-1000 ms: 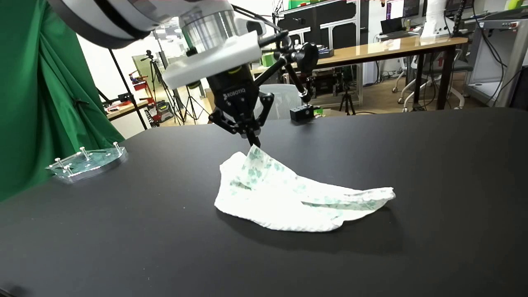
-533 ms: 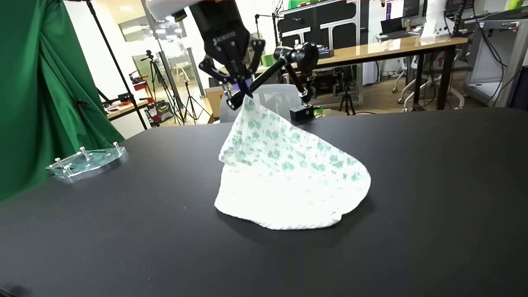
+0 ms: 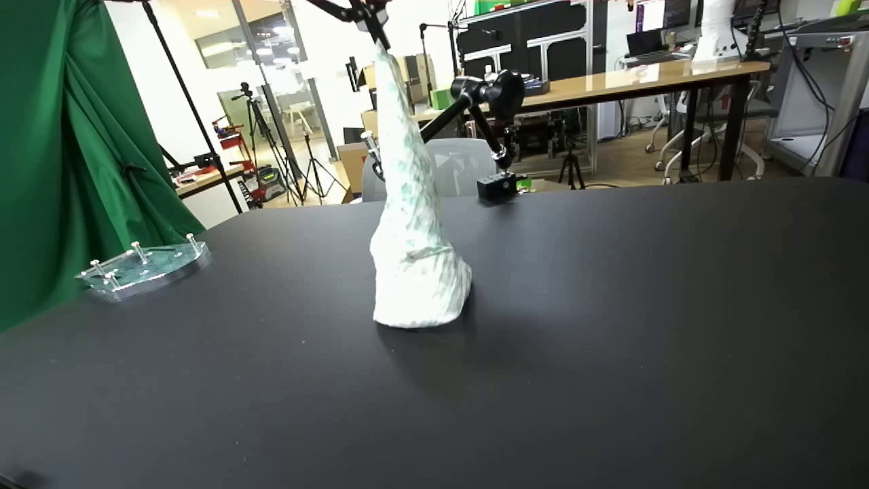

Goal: Pick the cloth and hang it on the object

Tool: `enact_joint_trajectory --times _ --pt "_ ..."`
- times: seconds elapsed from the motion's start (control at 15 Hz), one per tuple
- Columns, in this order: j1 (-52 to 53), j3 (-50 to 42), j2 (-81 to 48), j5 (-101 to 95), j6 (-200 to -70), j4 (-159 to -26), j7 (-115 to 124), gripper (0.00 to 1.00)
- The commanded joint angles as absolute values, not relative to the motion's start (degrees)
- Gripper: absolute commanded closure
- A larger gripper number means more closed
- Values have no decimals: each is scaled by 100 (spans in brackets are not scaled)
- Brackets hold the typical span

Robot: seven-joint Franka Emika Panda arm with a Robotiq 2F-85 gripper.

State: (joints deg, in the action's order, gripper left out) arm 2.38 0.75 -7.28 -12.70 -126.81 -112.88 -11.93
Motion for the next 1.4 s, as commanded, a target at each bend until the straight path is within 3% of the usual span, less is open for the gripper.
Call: enact_joint_trajectory --times 0.0,0.47,1.33 --pt "392 233 -973 -1407 -11810 -10315 -1049 100" --pt "699 483 -1191 -1658 -10871 -9152 -1032 100" --pt "855 358 -2507 -1801 -10541 -8316 -264 100"
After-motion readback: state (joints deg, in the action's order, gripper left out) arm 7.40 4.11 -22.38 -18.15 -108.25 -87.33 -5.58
